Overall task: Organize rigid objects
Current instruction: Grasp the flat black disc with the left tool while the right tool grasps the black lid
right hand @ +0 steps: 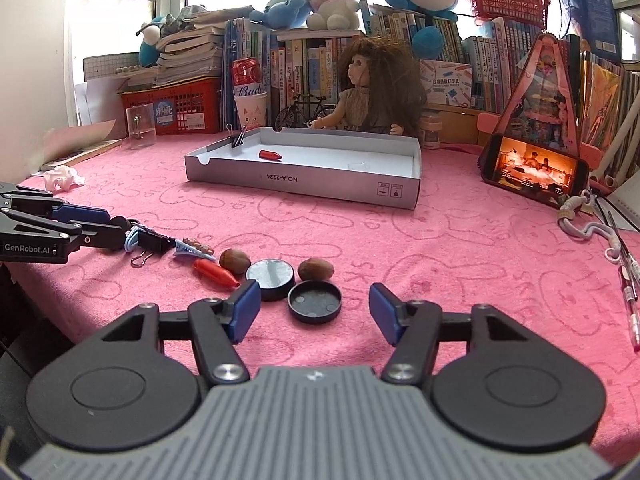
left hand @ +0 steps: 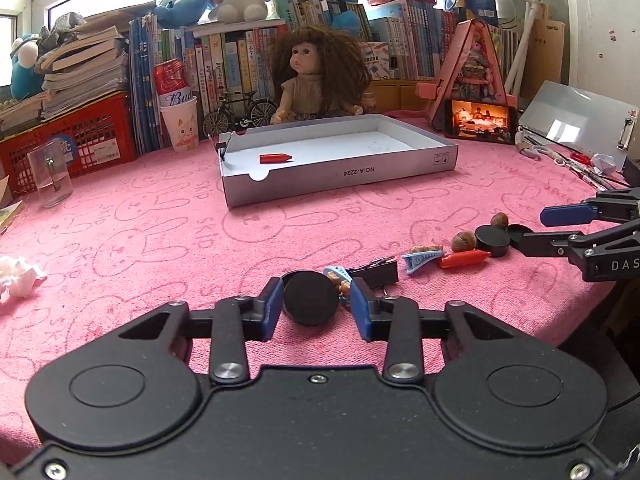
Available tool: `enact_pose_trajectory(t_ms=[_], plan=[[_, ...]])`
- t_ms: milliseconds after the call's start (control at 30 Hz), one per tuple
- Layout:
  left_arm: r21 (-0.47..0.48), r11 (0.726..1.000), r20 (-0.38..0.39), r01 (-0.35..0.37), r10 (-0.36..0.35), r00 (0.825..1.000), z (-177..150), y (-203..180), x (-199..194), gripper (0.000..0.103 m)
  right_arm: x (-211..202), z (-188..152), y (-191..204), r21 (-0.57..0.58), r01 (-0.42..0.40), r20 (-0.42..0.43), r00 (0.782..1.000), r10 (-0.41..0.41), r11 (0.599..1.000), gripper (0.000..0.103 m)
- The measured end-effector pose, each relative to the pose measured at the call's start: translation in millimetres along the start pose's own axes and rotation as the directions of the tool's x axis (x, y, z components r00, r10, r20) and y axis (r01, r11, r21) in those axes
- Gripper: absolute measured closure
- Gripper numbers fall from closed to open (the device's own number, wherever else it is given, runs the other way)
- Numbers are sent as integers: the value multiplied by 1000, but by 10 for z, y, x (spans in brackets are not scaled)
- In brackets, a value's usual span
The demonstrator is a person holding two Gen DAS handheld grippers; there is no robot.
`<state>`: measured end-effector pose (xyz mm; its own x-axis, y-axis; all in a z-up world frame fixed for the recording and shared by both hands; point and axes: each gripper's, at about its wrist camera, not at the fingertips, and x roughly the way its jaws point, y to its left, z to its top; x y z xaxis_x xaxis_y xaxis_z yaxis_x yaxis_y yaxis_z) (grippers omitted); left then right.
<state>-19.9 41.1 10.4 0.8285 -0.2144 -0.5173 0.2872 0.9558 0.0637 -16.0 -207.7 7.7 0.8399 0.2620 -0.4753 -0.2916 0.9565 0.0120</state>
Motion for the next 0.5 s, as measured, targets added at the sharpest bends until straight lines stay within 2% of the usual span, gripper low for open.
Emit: enact_pose_trajectory(t_ms=[300, 500], plan=[[1, 1000, -4, -18, 18, 1000, -11, -9, 50, 69, 52, -18, 37, -1, -11, -11, 1000, 11, 1000, 37], [8, 1000, -8, -24, 24, 1000, -21, -13, 81, 68, 83, -26, 51, 5, -3, -18, 1000, 3, 1000, 46]])
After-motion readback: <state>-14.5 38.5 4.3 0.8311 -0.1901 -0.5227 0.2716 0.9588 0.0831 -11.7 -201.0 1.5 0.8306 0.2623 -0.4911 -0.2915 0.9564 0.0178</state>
